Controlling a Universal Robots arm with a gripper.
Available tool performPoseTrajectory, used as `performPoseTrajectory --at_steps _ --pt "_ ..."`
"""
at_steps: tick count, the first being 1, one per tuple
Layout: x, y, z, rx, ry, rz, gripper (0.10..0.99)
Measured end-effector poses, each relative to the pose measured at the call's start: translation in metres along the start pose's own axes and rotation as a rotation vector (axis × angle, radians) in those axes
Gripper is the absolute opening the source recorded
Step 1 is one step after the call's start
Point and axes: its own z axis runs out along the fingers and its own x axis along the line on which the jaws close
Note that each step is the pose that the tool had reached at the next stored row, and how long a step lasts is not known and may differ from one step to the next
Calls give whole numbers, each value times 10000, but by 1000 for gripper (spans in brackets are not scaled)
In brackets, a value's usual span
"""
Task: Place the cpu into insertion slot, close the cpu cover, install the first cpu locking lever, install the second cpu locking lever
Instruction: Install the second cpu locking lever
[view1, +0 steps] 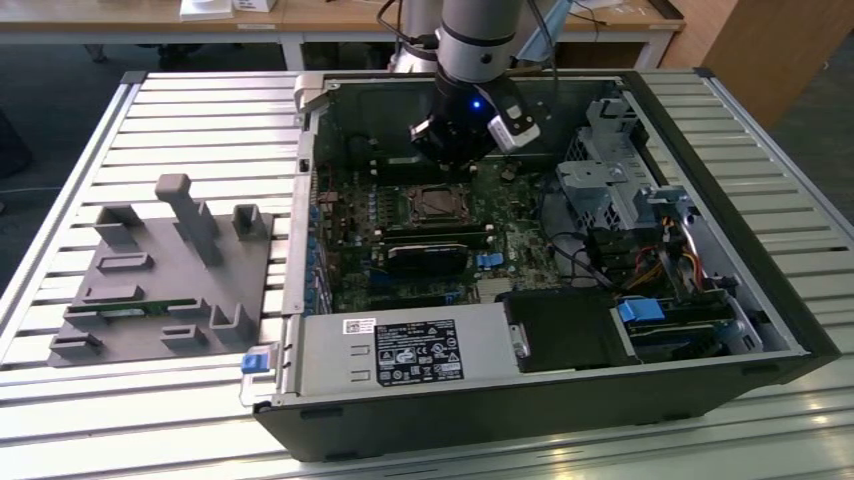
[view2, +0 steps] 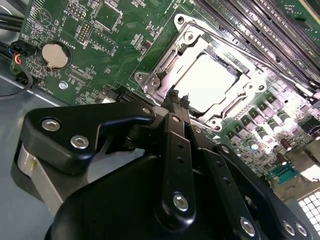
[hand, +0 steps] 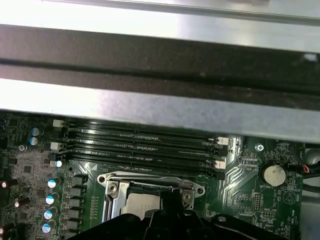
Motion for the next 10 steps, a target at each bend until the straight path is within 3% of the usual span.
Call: performPoseTrajectory --at_steps 10 --pt "1 -16 -1 1 0 0 106"
